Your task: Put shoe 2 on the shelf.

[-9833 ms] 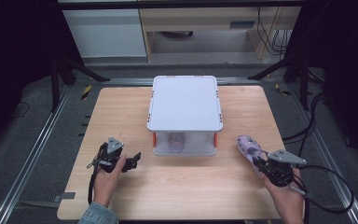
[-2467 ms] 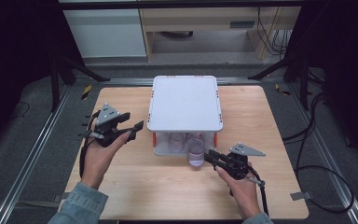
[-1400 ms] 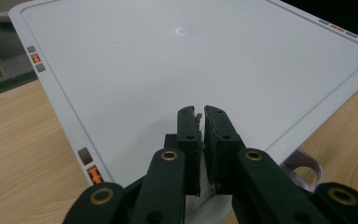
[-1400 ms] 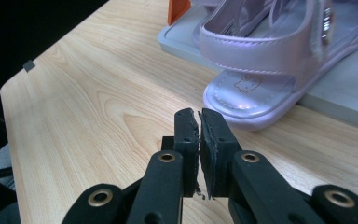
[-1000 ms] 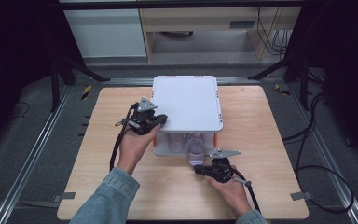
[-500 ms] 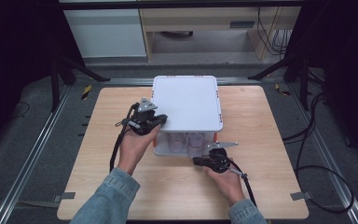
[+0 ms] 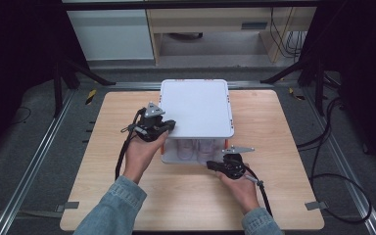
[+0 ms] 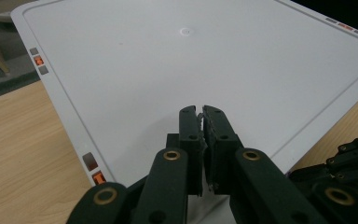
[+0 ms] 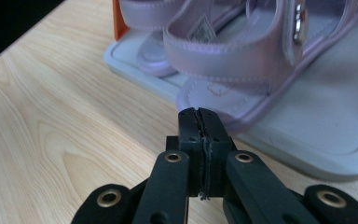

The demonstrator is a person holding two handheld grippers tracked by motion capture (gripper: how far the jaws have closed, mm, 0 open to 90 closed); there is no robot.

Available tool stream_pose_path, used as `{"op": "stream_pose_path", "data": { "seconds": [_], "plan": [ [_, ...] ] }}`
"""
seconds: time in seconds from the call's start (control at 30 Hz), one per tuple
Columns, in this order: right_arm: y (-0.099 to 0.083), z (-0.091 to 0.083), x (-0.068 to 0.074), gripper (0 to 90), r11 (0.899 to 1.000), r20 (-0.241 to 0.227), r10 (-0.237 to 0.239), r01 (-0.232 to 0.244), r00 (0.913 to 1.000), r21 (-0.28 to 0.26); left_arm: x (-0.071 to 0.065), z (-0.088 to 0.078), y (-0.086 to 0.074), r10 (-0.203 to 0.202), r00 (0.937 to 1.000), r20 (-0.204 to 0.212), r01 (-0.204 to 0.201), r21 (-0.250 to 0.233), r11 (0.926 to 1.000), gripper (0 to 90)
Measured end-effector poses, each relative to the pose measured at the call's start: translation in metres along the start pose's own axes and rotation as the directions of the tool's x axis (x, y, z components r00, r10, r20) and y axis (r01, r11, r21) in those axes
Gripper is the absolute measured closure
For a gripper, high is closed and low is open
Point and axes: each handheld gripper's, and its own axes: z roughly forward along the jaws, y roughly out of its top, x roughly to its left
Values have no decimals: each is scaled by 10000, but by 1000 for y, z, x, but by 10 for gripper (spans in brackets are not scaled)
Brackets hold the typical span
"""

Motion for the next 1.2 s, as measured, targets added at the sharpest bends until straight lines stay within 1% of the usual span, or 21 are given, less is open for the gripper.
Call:
{"op": "stream_pose_path", "data": {
  "seconds": [0.13,0.33,0.5,0.6,0.63,0.7,0.87,0.9,0.97,1.1,1.13,1.2],
  "plan": [
    [-1,4,0,897,10000,-18,-17,17,10000,18,-1,0,0,52,10000,-65,-52,-12,10000,859],
    [2,7,-2,899,9998,152,86,-83,9998,-196,0,0,-1,56,10000,-2,-56,-61,10000,868],
    [6,12,-6,899,9995,223,235,-230,9995,-238,0,-1,-2,55,10000,34,-55,-61,10000,882],
    [8,14,-9,899,9987,212,455,-450,9987,-237,0,-1,-1,44,10000,41,-44,-49,10000,883],
    [9,15,-10,899,9990,346,411,-405,9986,-183,0,-1,-1,63,10000,36,-63,-39,10000,883],
    [10,17,-11,898,9983,304,568,-563,9979,-174,0,-1,-1,38,10000,44,-38,-51,10000,883],
    [12,15,-11,876,9987,249,481,-476,9985,-188,0,-1,-2,23,10000,49,-23,-109,9999,873],
    [12,14,-10,867,9984,182,495,-489,9986,-276,-1,-1,-2,10,10000,60,-9,-139,9999,860],
    [13,12,-9,840,9986,79,367,-363,9993,-393,-1,-1,-2,110,9999,-126,-112,-203,9997,787],
    [13,9,-5,757,9990,9,155,-155,9999,-410,0,-4,-5,-155,9998,-133,148,-521,9985,565],
    [13,7,-4,737,9990,24,117,-116,9999,-442,1,-5,-6,-154,9997,-171,144,-567,9983,494],
    [14,5,-2,695,9985,36,-4,6,10000,-548,1,-8,-7,-208,9996,-195,192,-776,9968,396]
  ]
}}
